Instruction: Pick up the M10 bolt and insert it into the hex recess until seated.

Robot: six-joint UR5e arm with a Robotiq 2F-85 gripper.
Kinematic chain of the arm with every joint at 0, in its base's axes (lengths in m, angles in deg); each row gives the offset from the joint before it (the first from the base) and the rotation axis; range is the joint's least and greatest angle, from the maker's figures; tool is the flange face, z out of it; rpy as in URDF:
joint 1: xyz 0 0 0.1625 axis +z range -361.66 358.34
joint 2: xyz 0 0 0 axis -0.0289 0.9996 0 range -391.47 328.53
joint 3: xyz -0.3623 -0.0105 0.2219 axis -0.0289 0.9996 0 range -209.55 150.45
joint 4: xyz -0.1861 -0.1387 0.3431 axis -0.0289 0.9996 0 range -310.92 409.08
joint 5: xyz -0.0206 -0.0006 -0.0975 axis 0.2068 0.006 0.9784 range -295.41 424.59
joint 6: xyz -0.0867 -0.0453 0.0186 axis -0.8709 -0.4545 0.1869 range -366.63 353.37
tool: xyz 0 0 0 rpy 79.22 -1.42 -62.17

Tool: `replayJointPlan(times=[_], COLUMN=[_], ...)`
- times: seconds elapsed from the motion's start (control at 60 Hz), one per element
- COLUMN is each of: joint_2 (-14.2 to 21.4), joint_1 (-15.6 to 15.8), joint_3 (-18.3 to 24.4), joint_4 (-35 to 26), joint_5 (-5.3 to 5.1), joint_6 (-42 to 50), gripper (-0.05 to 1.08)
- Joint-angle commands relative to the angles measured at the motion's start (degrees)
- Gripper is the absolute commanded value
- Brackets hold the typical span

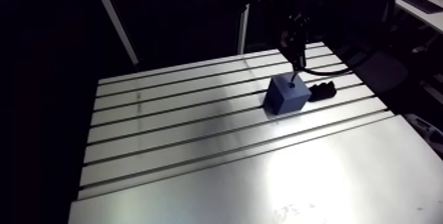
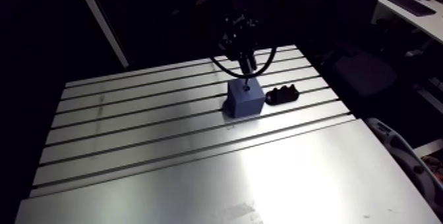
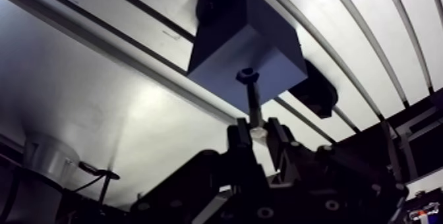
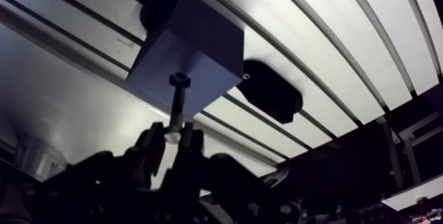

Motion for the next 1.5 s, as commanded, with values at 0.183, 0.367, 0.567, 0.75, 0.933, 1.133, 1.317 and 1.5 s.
replayJointPlan(times=[0.183, 0.367, 0.567, 0.75, 0.933, 1.133, 1.317, 1.5], joint_2=[-0.1, -0.1, -0.1, -0.1, -0.1, -0.1, -0.1, -0.1], joint_1=[-0.1, -0.2, -0.2, -0.2, -0.3, -0.3, -0.3, -0.3], joint_3=[-0.6, -1.1, -1.7, -1.8, -1.6, -1.6, -1.6, -1.6], joint_4=[0.1, 0.2, 0.9, 1.0, 1.0, 1.6, 1.8, 1.9], joint_5=[-0.05, -0.05, -0.14, -0.14, -0.14, -0.23, -0.23, -0.23], joint_6=[0.0, 0.0, 0.0, 0.0, 0.0, 0.0, 0.0, 0.0], gripper=[0.95, 0.95, 0.95, 0.95, 0.95, 0.95, 0.95, 0.95])
